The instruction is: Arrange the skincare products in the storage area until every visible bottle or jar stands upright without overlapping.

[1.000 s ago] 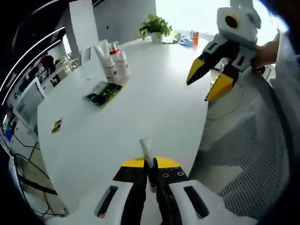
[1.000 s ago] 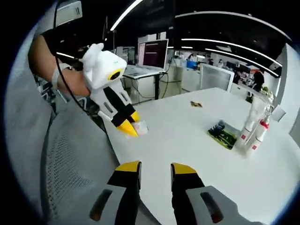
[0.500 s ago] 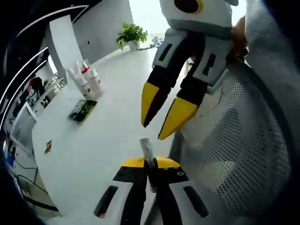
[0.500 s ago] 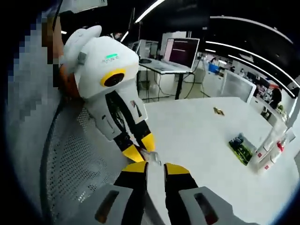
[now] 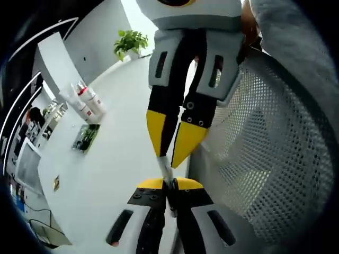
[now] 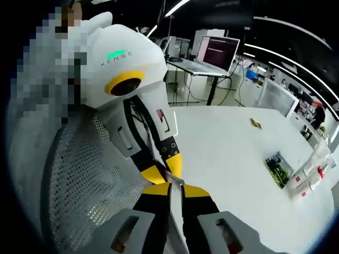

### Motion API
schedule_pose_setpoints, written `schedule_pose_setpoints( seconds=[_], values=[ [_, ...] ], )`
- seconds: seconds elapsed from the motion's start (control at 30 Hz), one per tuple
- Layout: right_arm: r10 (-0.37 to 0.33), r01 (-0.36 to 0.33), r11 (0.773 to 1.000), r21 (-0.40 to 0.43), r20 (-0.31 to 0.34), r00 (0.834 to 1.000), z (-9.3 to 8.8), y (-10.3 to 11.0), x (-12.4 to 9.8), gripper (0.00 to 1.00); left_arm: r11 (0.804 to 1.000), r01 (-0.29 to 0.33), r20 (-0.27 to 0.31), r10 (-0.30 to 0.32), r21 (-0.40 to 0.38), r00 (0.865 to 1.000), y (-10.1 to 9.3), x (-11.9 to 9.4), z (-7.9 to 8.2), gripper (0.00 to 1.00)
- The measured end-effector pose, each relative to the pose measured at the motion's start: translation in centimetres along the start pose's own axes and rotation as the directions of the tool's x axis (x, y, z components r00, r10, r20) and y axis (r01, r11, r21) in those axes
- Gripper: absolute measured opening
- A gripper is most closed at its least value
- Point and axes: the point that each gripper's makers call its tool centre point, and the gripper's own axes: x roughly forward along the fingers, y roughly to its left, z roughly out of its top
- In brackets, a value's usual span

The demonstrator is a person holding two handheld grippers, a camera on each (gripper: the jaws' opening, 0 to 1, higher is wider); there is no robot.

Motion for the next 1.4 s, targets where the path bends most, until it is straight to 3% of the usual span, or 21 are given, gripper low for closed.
schedule_pose_setpoints(
  seconds=[0.2,0.27,0.47,0.6,0.7,0.87,1.07,1.23,1.37,1.4],
  values=[
    [0.034,-0.033,0.999,0.016,-0.023,0.999,-0.5,0.5,0.3,0.00,0.999,0.020,-0.001,-0.020,0.051,1.000,-0.5,0.1,0.1,0.02],
    [0.065,-0.064,0.998,0.023,-0.050,0.997,-1.0,1.0,0.5,0.00,0.997,0.057,0.000,-0.057,0.044,0.998,-1.0,0.1,0.1,0.01],
    [0.080,-0.077,0.996,0.045,-0.047,0.996,-1.1,0.9,0.3,0.00,0.996,0.055,0.016,-0.056,0.063,0.998,-1.0,-0.1,0.3,0.01],
    [0.119,-0.120,0.982,0.147,0.017,0.993,-0.4,1.1,-0.1,0.00,0.997,0.062,0.065,-0.059,-0.047,0.996,-0.5,-0.2,0.8,0.03],
    [0.119,-0.133,0.962,0.237,0.071,0.990,0.3,0.7,-0.3,0.00,0.985,0.051,0.125,-0.030,-0.165,0.992,0.7,-0.4,1.3,0.11],
    [0.100,-0.120,0.954,0.274,0.088,0.991,0.4,-0.1,-0.6,0.00,0.970,0.032,0.157,0.006,-0.239,0.988,1.6,-0.7,1.6,0.21],
    [0.082,-0.112,0.940,0.324,0.105,0.991,0.4,-0.7,-0.9,0.00,0.937,0.043,0.204,0.031,-0.346,0.979,2.6,-1.2,2.0,0.29],
    [0.047,-0.099,0.917,0.385,0.143,0.989,0.6,-1.8,-1.4,0.00,0.887,0.023,0.228,0.092,-0.460,0.969,4.4,-1.8,1.7,0.32],
    [0.025,-0.104,0.894,0.437,0.182,0.983,0.9,-2.6,-1.8,0.00,0.837,0.031,0.253,0.129,-0.546,0.959,5.5,-2.3,1.5,0.33],
    [0.021,-0.107,0.887,0.450,0.192,0.981,1.0,-2.7,-1.9,0.00,0.834,0.031,0.253,0.131,-0.551,0.959,5.6,-2.3,1.4,0.34]
  ],
)
